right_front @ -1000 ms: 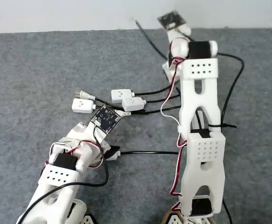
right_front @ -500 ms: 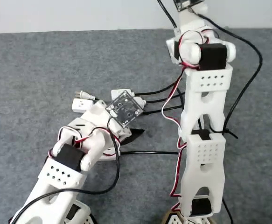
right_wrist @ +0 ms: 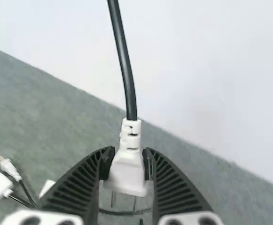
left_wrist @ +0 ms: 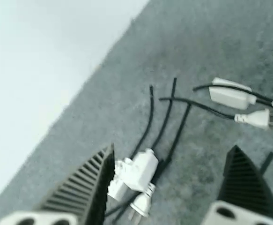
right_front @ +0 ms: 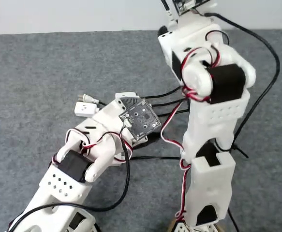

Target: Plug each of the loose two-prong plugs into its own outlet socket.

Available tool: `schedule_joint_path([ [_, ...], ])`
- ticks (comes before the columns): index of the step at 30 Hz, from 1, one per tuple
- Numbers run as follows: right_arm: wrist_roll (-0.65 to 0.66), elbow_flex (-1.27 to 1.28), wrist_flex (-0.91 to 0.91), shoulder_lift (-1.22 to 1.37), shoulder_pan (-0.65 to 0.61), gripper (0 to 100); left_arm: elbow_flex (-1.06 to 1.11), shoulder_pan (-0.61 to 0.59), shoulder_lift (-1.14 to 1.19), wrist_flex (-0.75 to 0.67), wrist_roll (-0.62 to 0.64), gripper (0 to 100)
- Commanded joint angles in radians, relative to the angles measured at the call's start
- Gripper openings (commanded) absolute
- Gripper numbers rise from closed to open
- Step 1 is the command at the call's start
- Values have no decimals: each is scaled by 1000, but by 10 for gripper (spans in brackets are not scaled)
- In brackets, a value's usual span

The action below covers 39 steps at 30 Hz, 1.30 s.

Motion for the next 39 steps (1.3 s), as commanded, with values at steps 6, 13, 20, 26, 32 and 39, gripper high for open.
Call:
schedule_joint_path([
  [6, -104, -46, 30, -82, -41, 9, -105, 9, -20, -5, -20, 352],
  [13, -112, -46, 30, -134, -65, 9, -156, 21, -20, -6, -17, 352],
  [20, -104, -38, 38, -219, -104, 9, -246, 31, -20, -5, -17, 352],
  [26, -103, -44, 38, -240, -102, 9, -334, 63, -20, 32, -20, 351],
  [32, -103, -37, 39, -268, -107, 9, -344, 107, -28, 37, -46, 352],
  [39, -101, -38, 39, -315, -105, 9, -390, 176, -28, 69, -66, 351],
])
